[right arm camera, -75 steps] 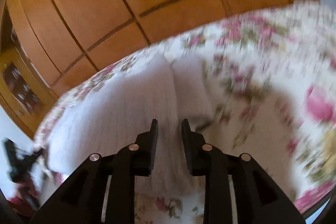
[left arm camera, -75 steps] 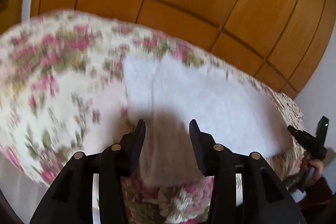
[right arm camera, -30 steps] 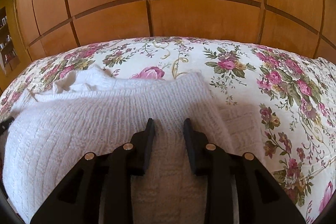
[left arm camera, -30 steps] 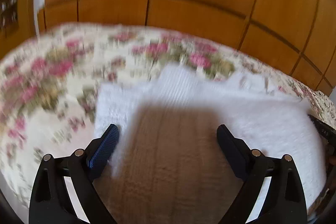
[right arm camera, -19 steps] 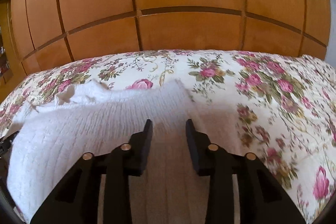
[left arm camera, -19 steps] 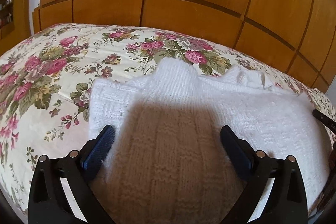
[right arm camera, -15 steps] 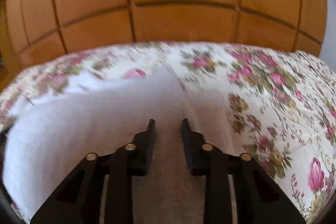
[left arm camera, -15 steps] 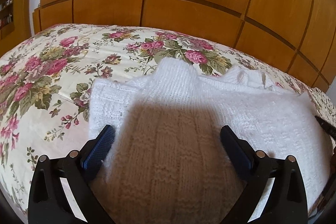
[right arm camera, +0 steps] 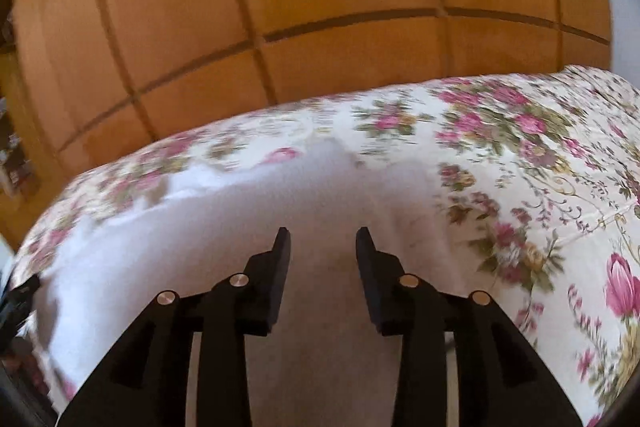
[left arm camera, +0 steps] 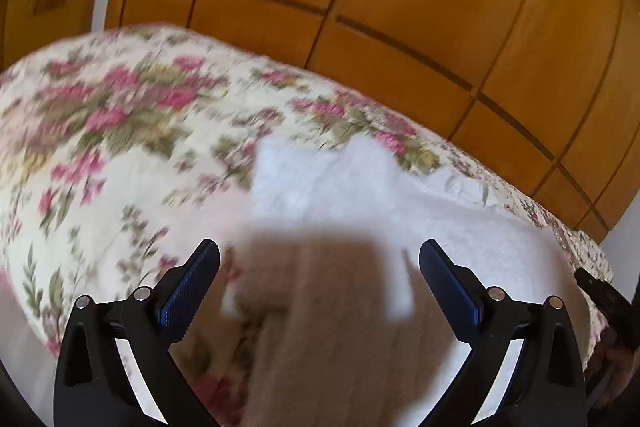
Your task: Fold small clothes
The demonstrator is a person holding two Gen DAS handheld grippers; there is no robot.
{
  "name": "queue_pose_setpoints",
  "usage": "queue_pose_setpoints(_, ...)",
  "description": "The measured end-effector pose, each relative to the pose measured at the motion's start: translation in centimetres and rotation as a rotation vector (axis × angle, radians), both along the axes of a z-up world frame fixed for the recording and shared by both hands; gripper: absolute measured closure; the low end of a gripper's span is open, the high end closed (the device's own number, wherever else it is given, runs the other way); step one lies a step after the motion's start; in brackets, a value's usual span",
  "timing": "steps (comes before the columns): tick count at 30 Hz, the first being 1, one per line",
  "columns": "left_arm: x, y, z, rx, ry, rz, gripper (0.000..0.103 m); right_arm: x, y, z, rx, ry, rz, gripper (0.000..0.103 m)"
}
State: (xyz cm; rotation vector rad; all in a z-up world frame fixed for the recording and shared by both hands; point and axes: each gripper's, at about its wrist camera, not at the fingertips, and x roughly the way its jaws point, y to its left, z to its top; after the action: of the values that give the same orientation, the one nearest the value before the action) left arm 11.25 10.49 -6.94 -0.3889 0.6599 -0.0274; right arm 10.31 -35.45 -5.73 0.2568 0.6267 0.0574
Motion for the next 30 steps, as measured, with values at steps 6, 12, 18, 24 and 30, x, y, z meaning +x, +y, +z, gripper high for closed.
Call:
queue_pose_setpoints(6,-1.3,1.3,-1.2,-0.105,0.021,-0.028,0.004,-3.8,4.7,0.9,-0.033,-0.001,0.168,0.082)
queue_pose_setpoints(12,-2.1,0.7,-1.6,-0.187,0.012,-0.127,0.011,-5.3,7.0,-0.9,-0.013,0.05,0.239,0.092)
queue_pose_setpoints(18,-2.0,1.2,-2.0,-0.196,0.013,-0.143,0.018,-4.4,7.6,-3.5,-0.034,0.128,0.232,0.096)
queue_pose_setpoints(24,-1.0,1.2,-2.1,-0.166,0.016,-0.146,0.018,-4.7,7.2,-4.0,-0.001,0.113,0.22,0.096)
queue_pose_setpoints(30,-0.7,1.3,-1.9,-0.158,0.034,-0.127,0.018,-4.7,6.8,-4.0,0.027,0.111,0.214,0.096)
